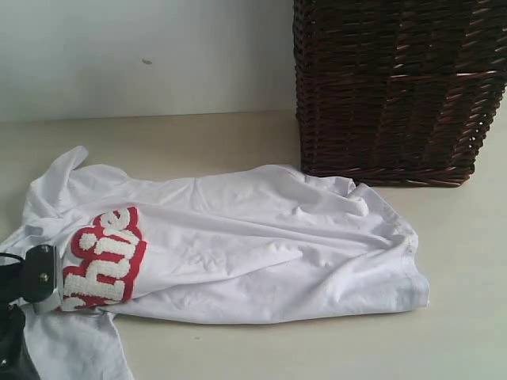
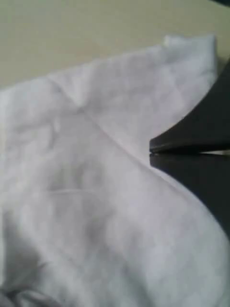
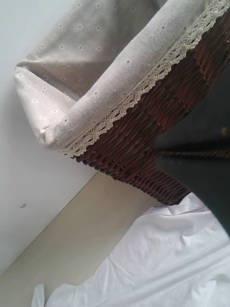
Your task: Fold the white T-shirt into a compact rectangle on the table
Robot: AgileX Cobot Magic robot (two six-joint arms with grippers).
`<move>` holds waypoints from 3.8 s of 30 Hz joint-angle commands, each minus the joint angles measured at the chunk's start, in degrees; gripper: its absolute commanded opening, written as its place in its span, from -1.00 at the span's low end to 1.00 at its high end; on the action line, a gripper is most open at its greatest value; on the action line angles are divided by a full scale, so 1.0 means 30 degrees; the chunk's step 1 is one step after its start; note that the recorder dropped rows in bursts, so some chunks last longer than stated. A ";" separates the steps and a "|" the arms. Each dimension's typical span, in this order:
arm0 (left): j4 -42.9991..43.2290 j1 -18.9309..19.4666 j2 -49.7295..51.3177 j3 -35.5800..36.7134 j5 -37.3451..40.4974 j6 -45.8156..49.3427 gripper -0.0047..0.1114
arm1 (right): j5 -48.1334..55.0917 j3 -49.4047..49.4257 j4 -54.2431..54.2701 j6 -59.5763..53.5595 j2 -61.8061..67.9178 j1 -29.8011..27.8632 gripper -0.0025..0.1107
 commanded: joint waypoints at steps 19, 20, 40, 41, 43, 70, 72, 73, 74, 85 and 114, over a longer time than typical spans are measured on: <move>-0.2690 -0.0075 0.0404 0.2840 0.3862 0.0926 -0.92 | -0.0389 0.0019 0.0844 -0.0075 -0.1010 -0.0057 -0.88; -0.3250 -0.0075 -0.0091 0.2355 0.3890 0.0730 -0.92 | -0.0389 0.0019 0.0844 -0.0075 -0.1086 -0.0057 -0.88; -0.1787 -0.3290 0.2249 0.2397 0.0273 -0.2818 -0.92 | -0.0389 0.0019 0.0895 -0.0075 -0.1868 -0.0057 -0.88; -0.1831 -0.3527 0.2249 0.2858 0.0128 -0.2818 -0.92 | -0.0389 0.0019 0.0895 -0.0075 -0.2022 -0.0057 -0.88; -0.1873 -0.3914 0.2249 0.3943 -0.0233 -0.2640 -0.92 | -0.0389 0.0019 0.0895 -0.0075 -0.2269 -0.0057 -0.88; 0.2110 -0.2525 0.4757 -0.6100 -0.3727 -0.6346 -0.92 | 0.0726 0.0019 -0.2625 -0.0031 -0.1838 -0.0057 -0.88; 0.1349 -0.2525 0.4125 -0.6347 -0.1904 -0.4865 -0.92 | 0.1328 0.0019 -0.2799 -0.0031 -0.1962 -0.0057 -0.88; 0.1349 -0.2491 0.3782 -0.6347 -0.2162 -0.4957 -0.92 | 0.1424 0.0019 -0.2759 -0.0031 -0.1962 -0.0057 -0.88; 0.1349 -0.2431 0.3500 -0.6395 -0.2447 -0.4958 -0.92 | 0.1471 0.0019 -0.2728 0.0003 -0.1962 -0.0057 -0.88; 0.0735 0.1215 0.2658 -1.0120 -0.3433 -0.4121 -0.92 | 0.1471 0.0019 -0.2728 0.0066 -0.1962 -0.0057 -0.88; -0.1456 0.1851 1.4739 -1.9020 -0.8270 -0.2689 -0.92 | 0.6534 0.0019 -0.4905 0.2187 -0.3325 -0.0057 -0.88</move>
